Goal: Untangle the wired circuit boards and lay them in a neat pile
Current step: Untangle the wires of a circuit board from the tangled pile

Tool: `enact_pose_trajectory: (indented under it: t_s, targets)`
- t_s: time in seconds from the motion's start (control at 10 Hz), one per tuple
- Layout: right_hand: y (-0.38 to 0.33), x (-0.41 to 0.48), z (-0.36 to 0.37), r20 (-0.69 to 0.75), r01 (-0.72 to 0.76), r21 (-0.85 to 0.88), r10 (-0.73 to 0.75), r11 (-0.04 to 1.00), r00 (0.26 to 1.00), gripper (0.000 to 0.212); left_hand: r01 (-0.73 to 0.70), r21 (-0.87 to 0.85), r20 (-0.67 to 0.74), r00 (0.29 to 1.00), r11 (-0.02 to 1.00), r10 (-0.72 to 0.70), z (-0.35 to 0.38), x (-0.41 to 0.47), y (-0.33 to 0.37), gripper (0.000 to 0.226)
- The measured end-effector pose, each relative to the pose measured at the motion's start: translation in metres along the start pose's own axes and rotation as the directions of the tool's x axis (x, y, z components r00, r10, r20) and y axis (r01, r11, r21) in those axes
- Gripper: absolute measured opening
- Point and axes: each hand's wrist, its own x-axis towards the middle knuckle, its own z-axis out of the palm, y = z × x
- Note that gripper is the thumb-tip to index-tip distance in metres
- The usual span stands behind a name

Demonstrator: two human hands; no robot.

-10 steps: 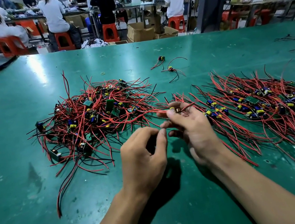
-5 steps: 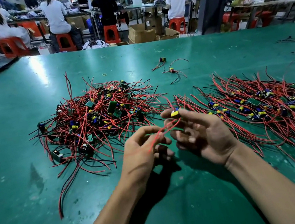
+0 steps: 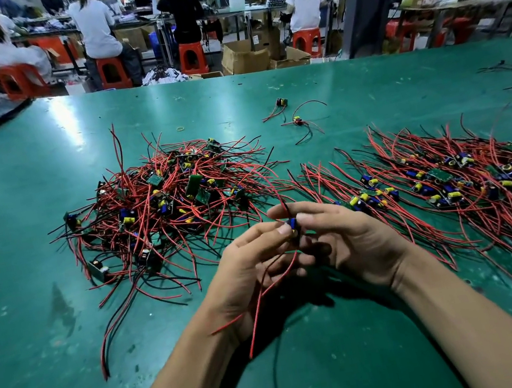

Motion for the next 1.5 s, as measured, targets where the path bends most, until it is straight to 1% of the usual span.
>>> enact_pose_trajectory:
  t_s: [0.1, 0.2, 0.3, 0.4, 0.5, 0.6, 0.8, 0.9, 1.0, 1.1, 1.2, 1.4, 1.5]
  targets:
    - [0.002, 0.002, 0.003, -0.11, 0.05, -0.015, -0.052, 0.999, 0.993, 0.011, -0.046, -0.032, -0.042, 0.998, 0.998, 0.045, 0.005, -0.006, -0.008, 0.009]
    - [0.003, 0.003, 0.002, -0.159, 0.078, 0.023, -0.074, 0.997, 0.985, 0.008, -0.071, 0.008, -0.076, 0.995, 0.997, 0.071, 0.009, -0.006, -0.011, 0.011]
    - [0.003, 0.005, 0.002, -0.212, 0.108, 0.078, -0.09, 0.991, 0.973, 0.009, -0.085, 0.053, -0.076, 0.993, 0.995, 0.089, 0.016, -0.011, -0.009, 0.01]
    - [0.004, 0.006, 0.0, -0.253, 0.119, 0.062, -0.099, 0.991, 0.962, 0.011, -0.107, 0.109, -0.094, 0.989, 0.988, 0.117, 0.017, -0.012, -0.01, 0.014]
    - [0.006, 0.006, -0.003, -0.242, 0.095, -0.052, -0.105, 0.994, 0.965, 0.016, -0.142, 0.177, -0.09, 0.983, 0.974, 0.159, 0.02, -0.013, -0.01, 0.017]
    - [0.006, 0.005, -0.003, -0.223, 0.067, -0.058, -0.078, 0.996, 0.972, 0.017, -0.153, 0.223, -0.068, 0.983, 0.963, 0.172, 0.021, -0.014, -0.009, 0.009]
    - [0.007, 0.005, -0.002, -0.169, 0.068, 0.06, -0.057, 0.996, 0.984, 0.009, -0.157, 0.253, -0.108, 0.976, 0.955, 0.189, 0.019, -0.016, -0.007, 0.012]
    - [0.007, 0.005, -0.001, -0.148, 0.049, 0.011, -0.047, 0.999, 0.988, 0.007, -0.154, 0.27, -0.157, 0.967, 0.95, 0.201, 0.02, -0.015, -0.006, 0.02]
    - [0.007, 0.004, 0.0, -0.097, -0.001, 0.007, 0.002, 1.0, 0.995, 0.009, -0.153, 0.239, -0.167, 0.966, 0.959, 0.196, 0.021, -0.014, -0.006, 0.023]
    - [0.01, 0.004, -0.002, -0.016, -0.061, -0.04, 0.06, 0.997, 0.998, 0.03, -0.136, 0.204, -0.167, 0.971, 0.969, 0.171, 0.021, -0.014, -0.005, 0.022]
    - [0.013, 0.007, -0.001, -0.04, -0.031, -0.066, 0.028, 0.997, 0.999, 0.03, -0.124, 0.193, -0.19, 0.968, 0.973, 0.161, 0.02, -0.013, -0.005, 0.024]
    - [0.017, 0.014, 0.008, -0.233, 0.06, -0.05, -0.07, 0.997, 0.97, 0.019, -0.107, 0.197, -0.25, 0.956, 0.975, 0.155, 0.019, -0.01, -0.003, 0.026]
    - [0.017, 0.016, 0.005, -0.392, 0.094, -0.165, -0.152, 0.982, 0.907, 0.025, -0.088, 0.238, -0.236, 0.961, 0.967, 0.146, 0.02, -0.011, -0.004, 0.025]
